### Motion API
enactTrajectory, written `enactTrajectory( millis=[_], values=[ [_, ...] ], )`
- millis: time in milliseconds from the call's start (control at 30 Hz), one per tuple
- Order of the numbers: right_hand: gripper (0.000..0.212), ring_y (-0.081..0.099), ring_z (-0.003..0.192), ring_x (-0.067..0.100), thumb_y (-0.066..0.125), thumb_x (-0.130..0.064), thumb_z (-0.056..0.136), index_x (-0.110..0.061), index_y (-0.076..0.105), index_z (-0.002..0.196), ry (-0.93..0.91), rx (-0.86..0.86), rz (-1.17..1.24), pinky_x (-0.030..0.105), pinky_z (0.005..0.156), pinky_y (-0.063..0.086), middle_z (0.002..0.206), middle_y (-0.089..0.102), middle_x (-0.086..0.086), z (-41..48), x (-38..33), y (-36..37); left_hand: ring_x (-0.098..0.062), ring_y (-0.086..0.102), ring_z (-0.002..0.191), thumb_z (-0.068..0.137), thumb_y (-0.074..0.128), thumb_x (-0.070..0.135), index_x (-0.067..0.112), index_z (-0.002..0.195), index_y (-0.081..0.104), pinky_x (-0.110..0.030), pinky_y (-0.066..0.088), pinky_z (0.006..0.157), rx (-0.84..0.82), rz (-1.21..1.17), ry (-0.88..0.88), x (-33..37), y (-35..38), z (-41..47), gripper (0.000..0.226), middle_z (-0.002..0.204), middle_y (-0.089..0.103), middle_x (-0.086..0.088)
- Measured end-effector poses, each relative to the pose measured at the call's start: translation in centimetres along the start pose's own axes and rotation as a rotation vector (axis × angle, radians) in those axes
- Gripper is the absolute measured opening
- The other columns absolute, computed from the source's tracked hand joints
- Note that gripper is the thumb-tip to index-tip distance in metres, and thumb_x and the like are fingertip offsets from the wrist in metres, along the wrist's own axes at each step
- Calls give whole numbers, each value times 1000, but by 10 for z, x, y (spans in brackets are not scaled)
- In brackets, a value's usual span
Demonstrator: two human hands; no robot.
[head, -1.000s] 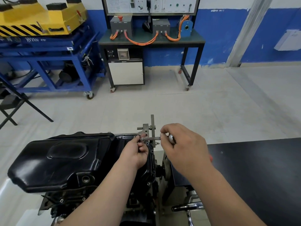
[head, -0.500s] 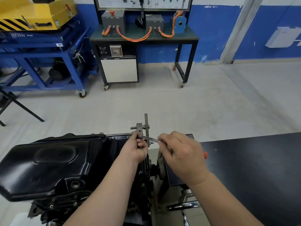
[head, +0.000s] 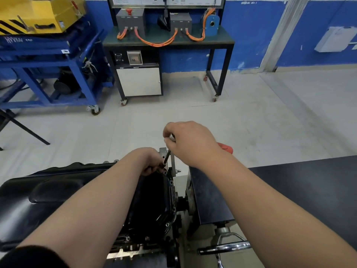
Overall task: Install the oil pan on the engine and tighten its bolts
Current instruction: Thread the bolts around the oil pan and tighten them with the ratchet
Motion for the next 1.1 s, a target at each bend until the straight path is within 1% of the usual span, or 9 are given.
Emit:
enactTrajectory(
  millis=[200, 500, 733, 833, 900, 933, 967, 1033, 1100],
  values=[
    [16, 55, 88, 21, 46, -30, 92, -29, 59, 102, 9, -52, -32, 30, 63, 34, 93, 64, -5, 8, 5, 13, -7, 21, 31, 79, 56, 17, 15, 55, 53, -11, 17, 35, -82, 109, 31, 8, 9, 19, 24, 38, 32, 7],
    [16, 56, 86, 24, 45, -29, 92, -26, 59, 100, -35, -123, -71, 30, 62, 35, 94, 65, -2, 16, -6, 21, -10, 21, 41, 81, 52, 11, 15, 60, 53, -13, 18, 38, -26, 89, 121, 6, 3, 31, 21, 52, 31, 2],
    [17, 55, 87, 23, 44, -28, 93, -24, 58, 101, -55, -154, -129, 30, 63, 35, 99, 64, -2, 10, -9, 20, -14, 25, 30, 74, 52, 12, 13, 57, 51, -14, 23, 38, 55, 99, 187, 7, -2, 26, 18, 36, 34, 0],
    [18, 57, 88, 25, 43, -26, 94, -22, 57, 103, -92, -186, -167, 31, 63, 35, 101, 61, 0, 6, -17, 24, -18, 36, 39, 79, 43, 21, 11, 65, 53, -22, 35, 41, 160, 143, 285, 12, -7, 20, 20, 49, 48, -6],
    [18, 57, 88, 26, 45, -27, 93, -21, 56, 105, -77, -231, -157, 31, 64, 37, 105, 55, 1, 7, -20, 27, -23, 47, 60, 86, 39, 24, 8, 79, 58, -33, 48, 58, 259, 201, 398, 14, -13, 14, 26, 73, 62, -12],
    [20, 57, 89, 26, 46, -28, 92, -21, 55, 107, -63, -268, -142, 32, 66, 40, 108, 51, 1, 8, -20, 29, -23, 49, 68, 88, 40, 25, 11, 81, 59, -33, 48, 66, 309, 225, 449, 15, -17, 7, 24, 79, 63, -8],
    [23, 57, 91, 25, 48, -29, 90, -22, 54, 111, -52, -311, -126, 33, 70, 43, 112, 49, 0, 9, -21, 30, -20, 49, 69, 88, 44, 26, 17, 75, 59, -29, 45, 65, 368, 223, 490, 13, -22, -2, 22, 75, 61, -2],
    [29, 56, 97, 21, 50, -24, 89, -23, 52, 118, -61, -384, -113, 34, 76, 46, 115, 49, -2, 14, -23, 29, -12, 49, 57, 82, 57, 27, 27, 58, 58, -21, 36, 51, 502, 114, 553, 4, -33, -29, 24, 57, 56, 10],
    [33, 54, 101, 19, 48, -17, 88, -26, 51, 120, -88, -416, -145, 33, 77, 46, 115, 53, -4, 19, -26, 27, -4, 50, 53, 74, 66, 32, 35, 61, 61, -16, 33, 47, 609, -1, 640, -5, -40, -58, 15, 55, 56, 12]
  ],
)
Point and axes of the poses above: each hand's wrist, its own z-axis towards the middle knuckle, its own y-axis out of the palm, x = y × z, the point moved 8 cm from there along z, towards the middle knuckle
